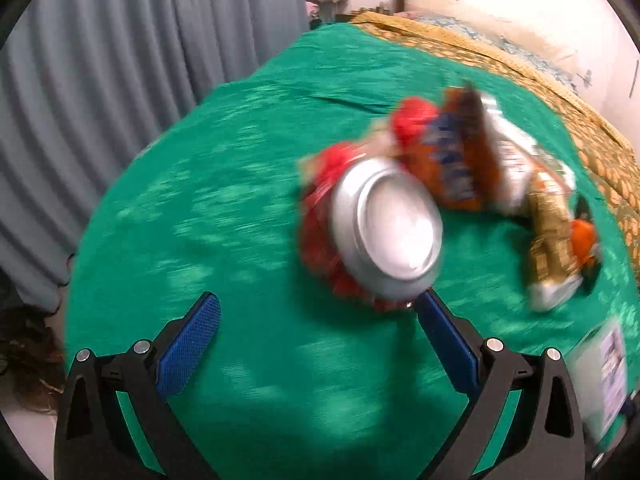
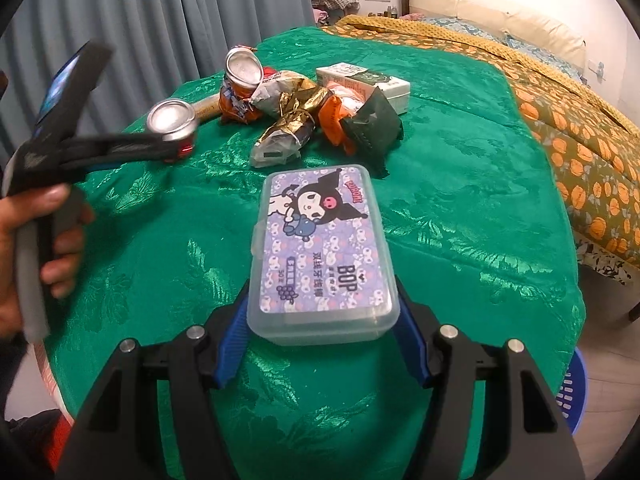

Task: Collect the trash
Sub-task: 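Grasp the clear cartoon plastic box with the right tool while the left tool grasps the crushed red can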

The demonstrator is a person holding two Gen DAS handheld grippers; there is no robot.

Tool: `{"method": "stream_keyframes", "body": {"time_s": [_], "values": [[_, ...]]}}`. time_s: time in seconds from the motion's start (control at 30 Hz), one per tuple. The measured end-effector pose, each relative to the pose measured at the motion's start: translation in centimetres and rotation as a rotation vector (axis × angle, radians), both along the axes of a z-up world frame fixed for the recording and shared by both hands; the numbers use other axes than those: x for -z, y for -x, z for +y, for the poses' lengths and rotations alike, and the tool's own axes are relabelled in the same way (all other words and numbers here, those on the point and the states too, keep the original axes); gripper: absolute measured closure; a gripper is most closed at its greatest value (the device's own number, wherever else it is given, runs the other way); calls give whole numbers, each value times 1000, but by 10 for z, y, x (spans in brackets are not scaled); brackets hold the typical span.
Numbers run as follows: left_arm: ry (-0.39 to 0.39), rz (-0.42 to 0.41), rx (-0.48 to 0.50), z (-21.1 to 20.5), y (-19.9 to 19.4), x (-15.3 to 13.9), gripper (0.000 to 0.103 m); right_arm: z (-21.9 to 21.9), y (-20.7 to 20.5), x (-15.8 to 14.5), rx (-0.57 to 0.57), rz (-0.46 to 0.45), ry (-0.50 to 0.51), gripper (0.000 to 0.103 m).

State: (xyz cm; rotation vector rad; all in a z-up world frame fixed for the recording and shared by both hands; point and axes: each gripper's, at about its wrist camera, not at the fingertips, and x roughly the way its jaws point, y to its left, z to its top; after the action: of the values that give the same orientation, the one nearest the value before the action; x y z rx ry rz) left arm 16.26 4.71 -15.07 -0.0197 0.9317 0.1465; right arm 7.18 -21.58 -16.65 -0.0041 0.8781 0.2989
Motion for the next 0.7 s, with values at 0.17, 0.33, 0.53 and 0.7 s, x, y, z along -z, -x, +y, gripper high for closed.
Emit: {"method": "stream_keyframes", "body": {"time_s": [0.17,0.33,0.53,0.7], "values": [[23,2,37,37,18,-1,5,3,2,0,-6,4,3,40],[151,-18,201,22,19,-8,5,5,2,1,-7,6,1,35],[166,-39,203,3,-23,-13,5,7,3,0,-17,11,-5,23],[121,30,232,-4,-56,1,5,-1,2,-8,-6,-6,-26,23]]}}
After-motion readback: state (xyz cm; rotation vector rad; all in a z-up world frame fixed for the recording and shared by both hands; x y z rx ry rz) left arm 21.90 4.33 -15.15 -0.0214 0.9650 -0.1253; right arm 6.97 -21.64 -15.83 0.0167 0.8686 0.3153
